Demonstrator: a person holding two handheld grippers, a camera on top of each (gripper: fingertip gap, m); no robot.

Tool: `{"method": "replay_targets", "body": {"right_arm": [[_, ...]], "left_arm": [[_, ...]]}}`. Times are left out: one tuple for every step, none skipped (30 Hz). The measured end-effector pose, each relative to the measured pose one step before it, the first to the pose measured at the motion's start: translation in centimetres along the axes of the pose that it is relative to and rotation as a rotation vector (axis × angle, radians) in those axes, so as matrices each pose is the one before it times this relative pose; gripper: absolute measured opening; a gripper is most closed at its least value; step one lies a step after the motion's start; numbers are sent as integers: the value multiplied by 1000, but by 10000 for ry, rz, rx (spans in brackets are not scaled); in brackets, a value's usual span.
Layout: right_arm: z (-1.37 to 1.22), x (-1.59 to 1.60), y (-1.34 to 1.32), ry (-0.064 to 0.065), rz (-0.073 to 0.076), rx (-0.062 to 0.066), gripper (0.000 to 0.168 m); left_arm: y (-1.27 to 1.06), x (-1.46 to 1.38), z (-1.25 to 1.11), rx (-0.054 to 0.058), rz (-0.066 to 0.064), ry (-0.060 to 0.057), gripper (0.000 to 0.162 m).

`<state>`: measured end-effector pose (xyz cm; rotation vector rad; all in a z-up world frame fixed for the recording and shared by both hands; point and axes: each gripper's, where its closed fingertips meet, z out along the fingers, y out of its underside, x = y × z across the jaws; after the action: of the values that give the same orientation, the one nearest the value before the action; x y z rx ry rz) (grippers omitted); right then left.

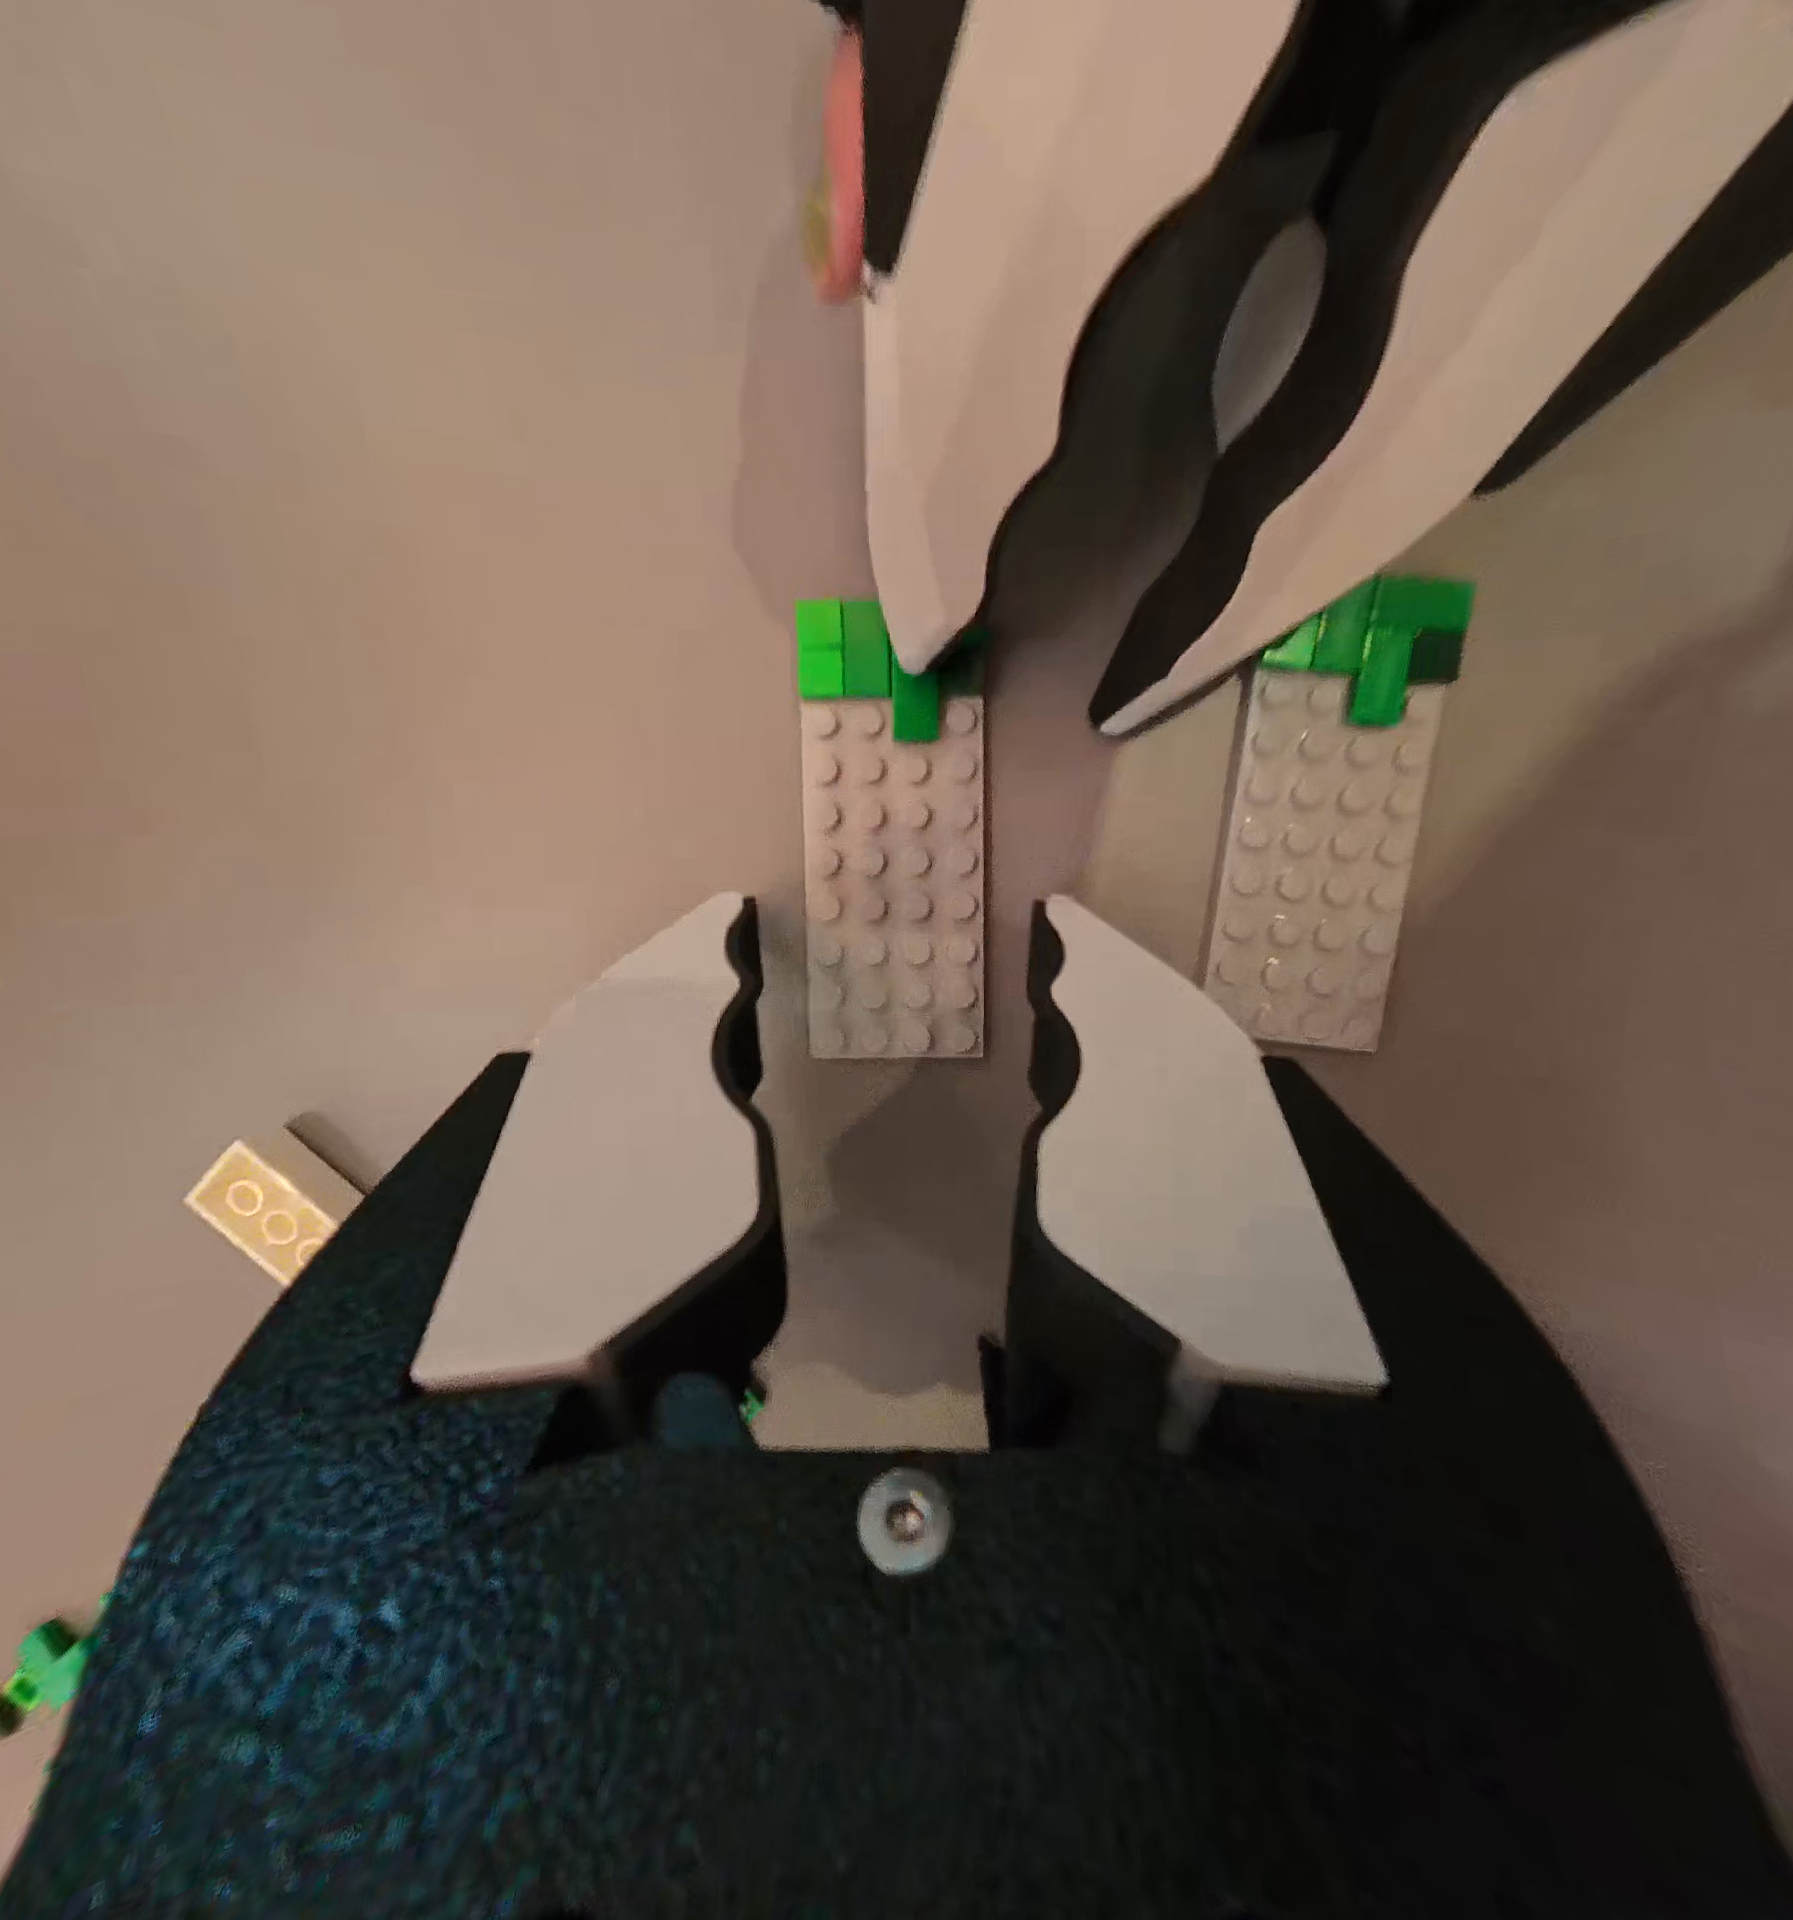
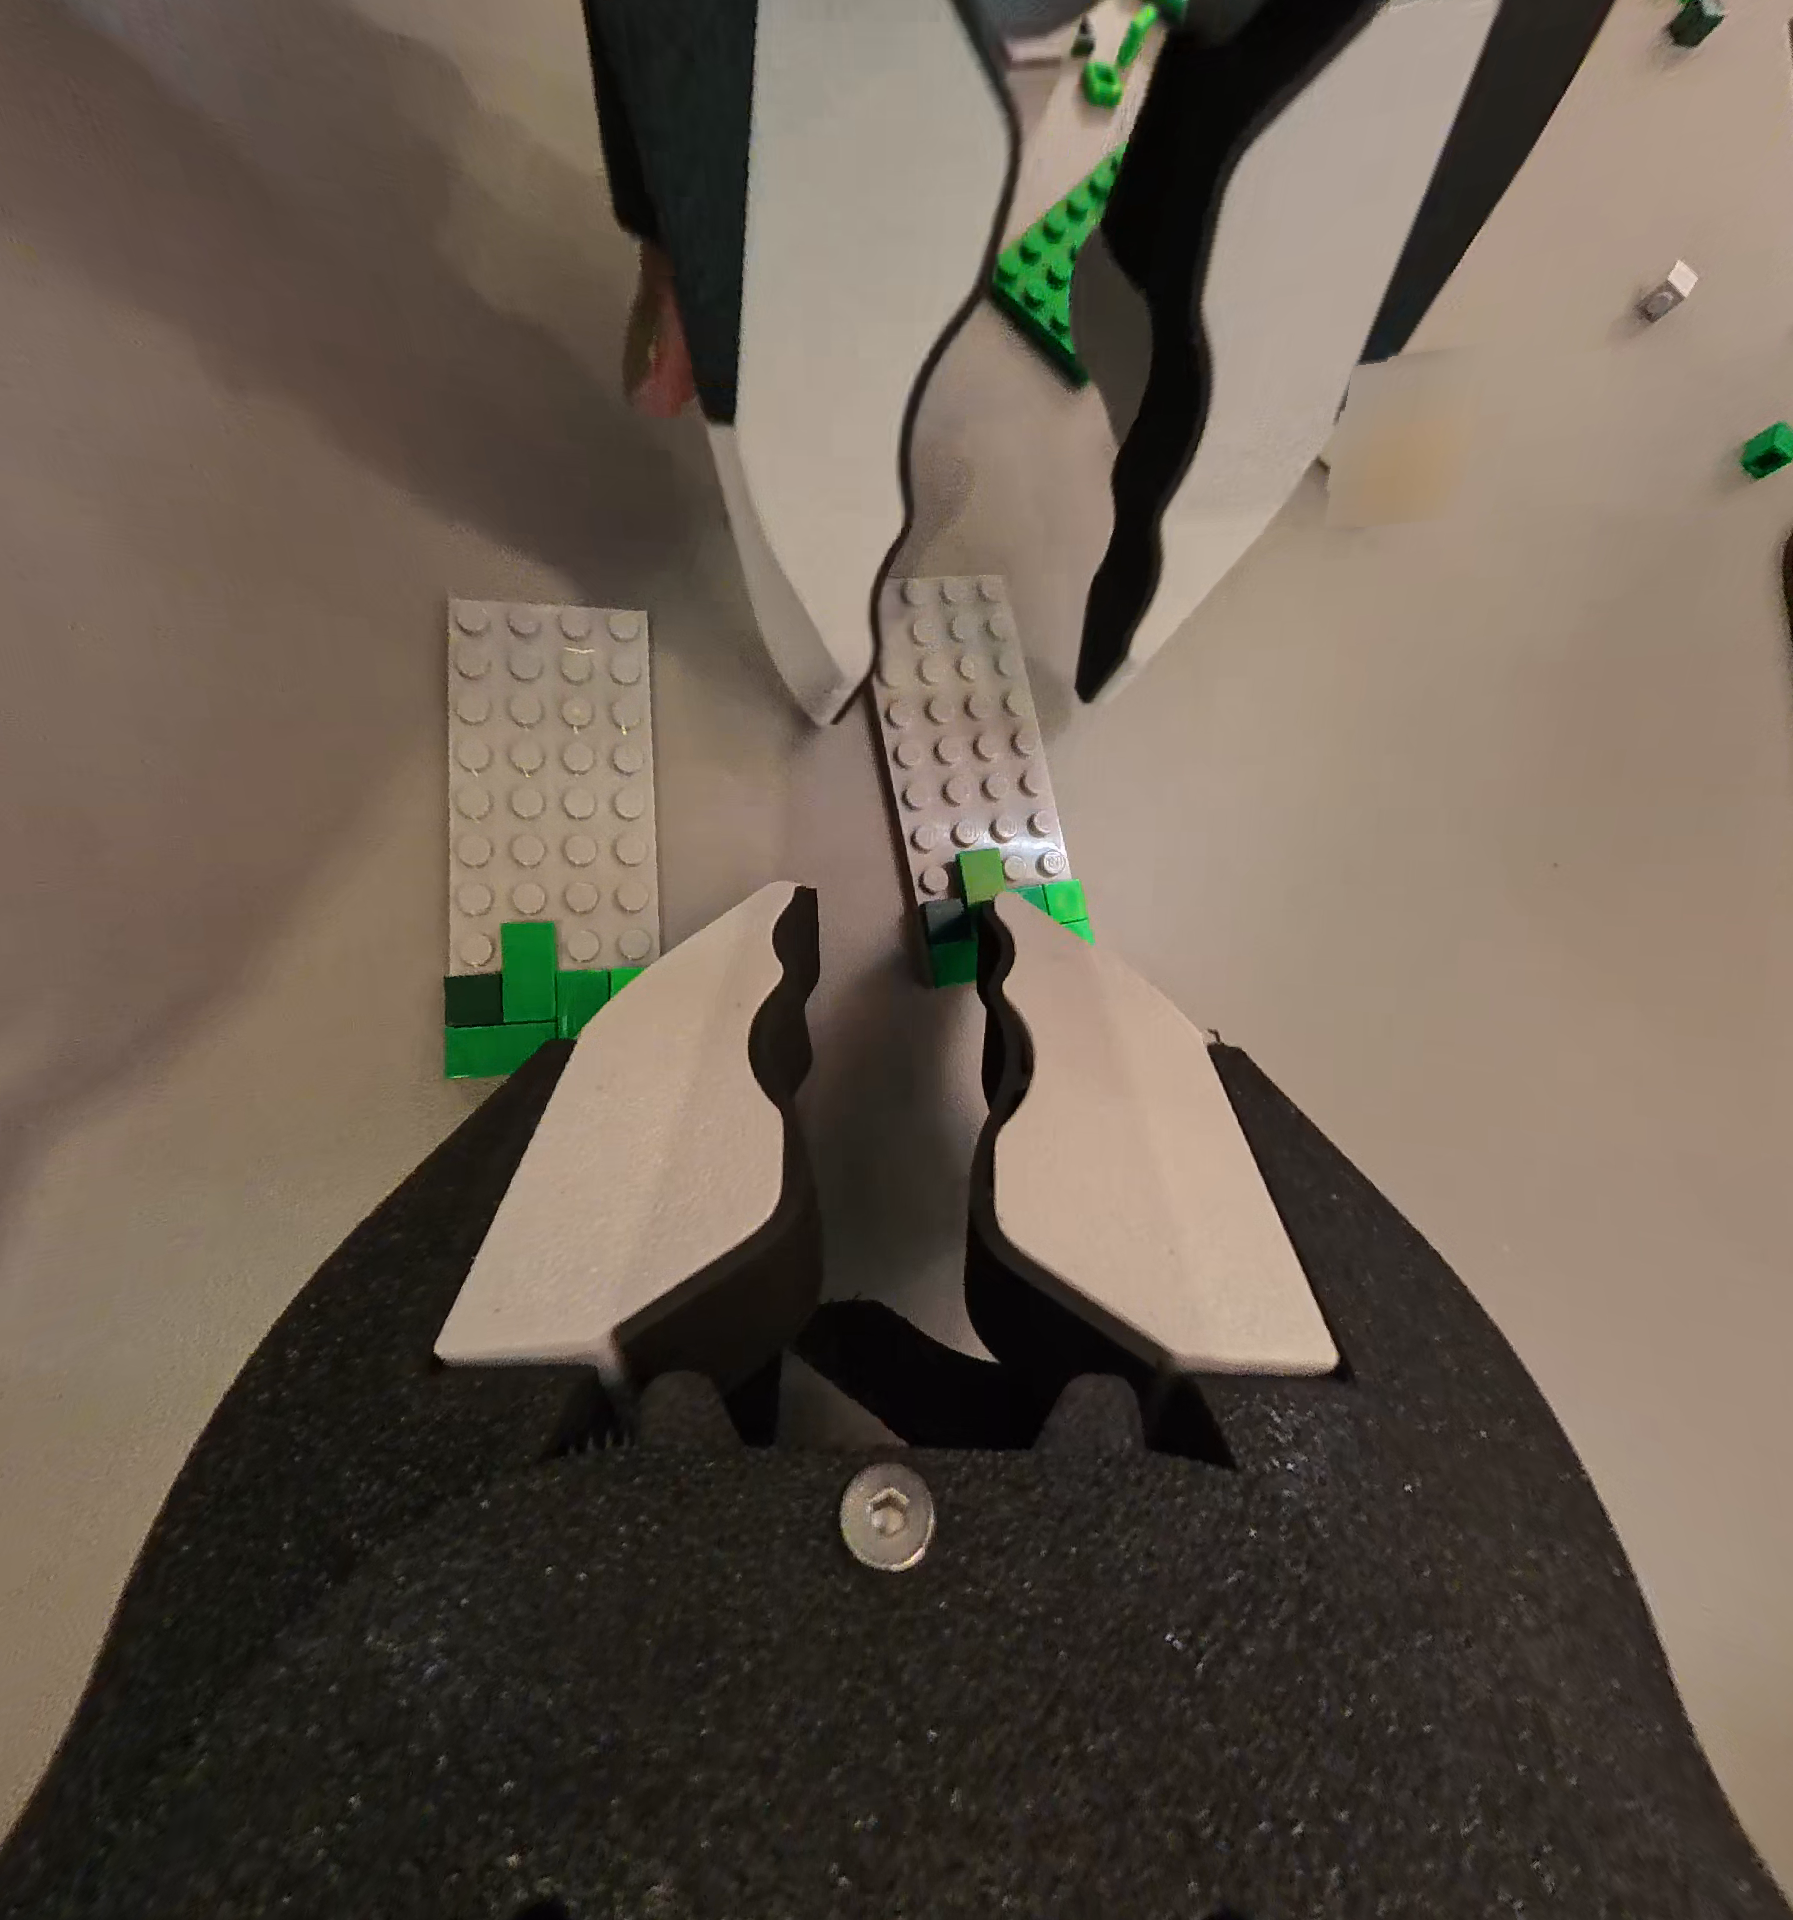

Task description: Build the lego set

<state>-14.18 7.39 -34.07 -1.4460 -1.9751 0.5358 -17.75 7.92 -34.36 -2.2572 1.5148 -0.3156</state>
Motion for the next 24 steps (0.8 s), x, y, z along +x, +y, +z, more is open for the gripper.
{"method": "replay_targets", "body": {"right_arm": [[1,-16,17,4,-9,-26,29],[-2,-8,1,5,-4,-11,29],[5,-10,-4,10,1,8,29],[9,0,-4,5,13,21,29],[-3,-4,-1,-6,25,24,29],[5,-10,-5,-15,35,24,29],[-2,-6,-8,-18,40,24,29],[-5,-1,-7,-13,29,21,29],[3,-15,-8,-8,17,14,29],[-18,13,5,8,8,4,29],[-41,76,18,73,-11,3,31],[-77,169,-9,153,-22,53,34],[-141,190,-97,178,-28,127,34],[-204,212,-167,200,-58,197,35],[-205,168,-169,188,-121,201,35],[-175,178,-116,222,-213,156,35],[-136,142,-55,236,-368,115,35],[-61,246,73,346,-474,10,35],[33,222,204,354,-560,-105,35],[79,81,168,296,-613,-125,35],[117,56,126,309,-613,-119,35],[122,73,89,320,-598,-136,35],[110,2,30,261,-606,-131,35],[86,122,-48,329,-596,-97,34]], "left_arm": [[-137,193,155,6,12,111,48],[-82,27,48,-33,42,-10,47],[27,-90,20,-113,56,-79,46],[22,25,24,-95,40,24,45],[4,160,10,-81,-3,126,42],[17,100,26,-86,-31,88,40],[9,2,-2,-71,-13,14,40],[4,21,12,-57,1,15,40],[11,53,-3,-57,-8,31,39],[-7,108,17,-45,21,62,36],[-42,28,4,-13,22,-17,33],[8,0,2,-34,-34,-16,32],[4,2,-5,-21,-96,-1,32],[-6,-21,4,8,-76,-23,32],[-15,-24,1,30,-110,-36,32],[-29,-57,12,65,-149,-46,32],[-65,-84,24,121,-203,-61,32],[-75,-108,17,139,-240,-47,32],[-51,-63,-11,115,-220,11,32],[-23,-32,-8,95,-195,50,32],[-37,-8,-30,94,-184,92,32],[-22,7,-23,88,-191,111,32],[-9,0,-47,73,-161,116,32],[-10,-36,-47,69,-117,74,32]]}}
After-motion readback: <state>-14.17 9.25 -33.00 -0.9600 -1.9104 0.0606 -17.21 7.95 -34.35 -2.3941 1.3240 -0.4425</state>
